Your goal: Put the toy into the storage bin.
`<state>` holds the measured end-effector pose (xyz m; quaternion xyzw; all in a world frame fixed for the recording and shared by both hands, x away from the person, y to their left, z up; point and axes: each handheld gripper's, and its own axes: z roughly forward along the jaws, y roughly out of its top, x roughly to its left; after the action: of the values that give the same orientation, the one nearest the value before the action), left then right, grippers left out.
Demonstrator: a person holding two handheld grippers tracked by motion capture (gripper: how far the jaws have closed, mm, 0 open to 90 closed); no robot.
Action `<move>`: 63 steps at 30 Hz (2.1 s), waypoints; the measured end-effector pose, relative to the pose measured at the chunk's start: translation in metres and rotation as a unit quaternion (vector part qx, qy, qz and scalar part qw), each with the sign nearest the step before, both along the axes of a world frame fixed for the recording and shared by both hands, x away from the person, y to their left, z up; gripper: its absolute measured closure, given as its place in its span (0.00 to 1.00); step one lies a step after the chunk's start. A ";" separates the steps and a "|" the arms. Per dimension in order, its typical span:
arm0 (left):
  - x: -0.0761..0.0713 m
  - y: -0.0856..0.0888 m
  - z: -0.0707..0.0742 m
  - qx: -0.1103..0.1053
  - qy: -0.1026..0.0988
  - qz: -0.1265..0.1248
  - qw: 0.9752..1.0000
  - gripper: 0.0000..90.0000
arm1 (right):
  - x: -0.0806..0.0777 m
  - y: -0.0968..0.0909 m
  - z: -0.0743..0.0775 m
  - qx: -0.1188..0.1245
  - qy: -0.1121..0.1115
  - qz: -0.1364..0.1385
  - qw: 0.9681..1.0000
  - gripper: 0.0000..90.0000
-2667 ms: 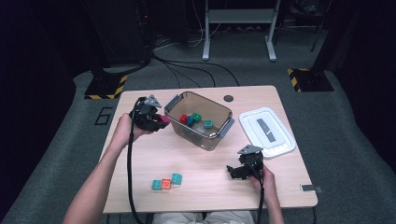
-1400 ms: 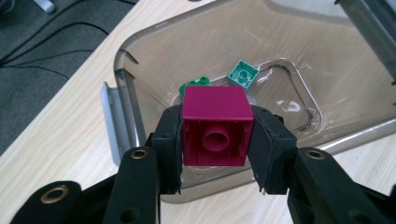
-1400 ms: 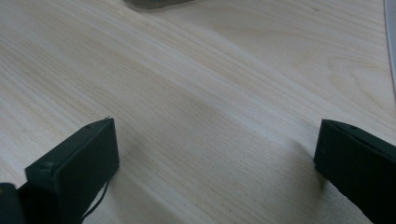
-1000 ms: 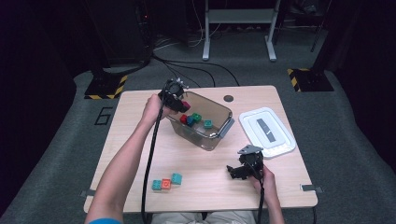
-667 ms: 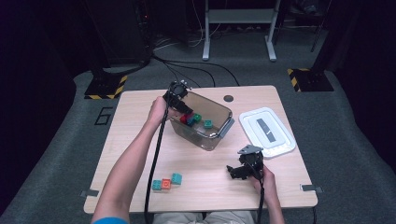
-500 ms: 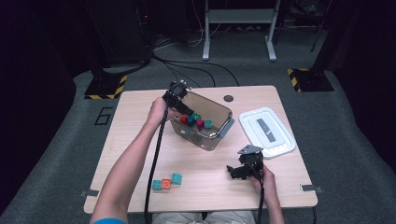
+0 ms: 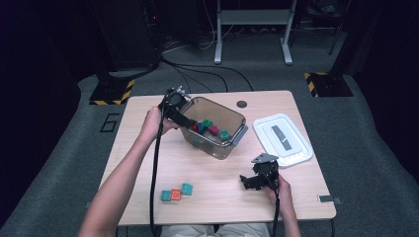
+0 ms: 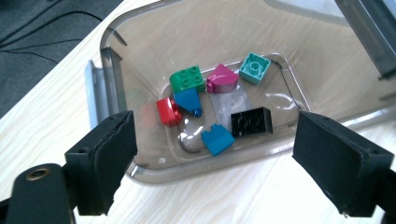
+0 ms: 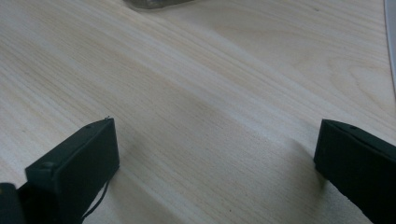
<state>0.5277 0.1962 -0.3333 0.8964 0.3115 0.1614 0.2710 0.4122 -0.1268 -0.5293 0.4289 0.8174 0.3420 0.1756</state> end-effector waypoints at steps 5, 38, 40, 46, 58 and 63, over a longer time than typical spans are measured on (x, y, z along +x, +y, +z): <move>-0.016 0.011 0.000 0.000 -0.006 -0.001 1.000 0.07 | 0.000 0.000 0.000 0.000 0.000 -0.001 1.000 0.00; -0.088 0.053 -0.080 -0.003 0.029 0.001 1.000 0.07 | 0.000 0.000 0.000 0.000 0.001 -0.001 1.000 0.00; -0.091 0.051 -0.085 -0.002 0.034 -0.003 0.999 0.07 | 0.000 0.000 0.000 0.000 0.000 0.000 1.000 0.00; -0.101 0.048 -0.098 -0.006 0.040 -0.012 0.999 0.07 | 0.000 0.000 0.000 0.000 0.000 -0.001 1.000 0.00; -0.116 0.032 -0.125 0.002 0.058 -0.041 0.998 0.07 | 0.000 0.000 0.000 0.000 0.000 -0.001 1.000 0.00; -0.123 0.025 -0.133 0.006 0.063 -0.053 0.997 0.06 | 0.000 0.000 0.000 0.000 0.001 -0.001 1.000 0.00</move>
<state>0.4048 0.2211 -0.4668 0.9216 0.2786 0.0920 0.2542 0.4120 -0.1266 -0.5292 0.4303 0.8168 0.3417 0.1755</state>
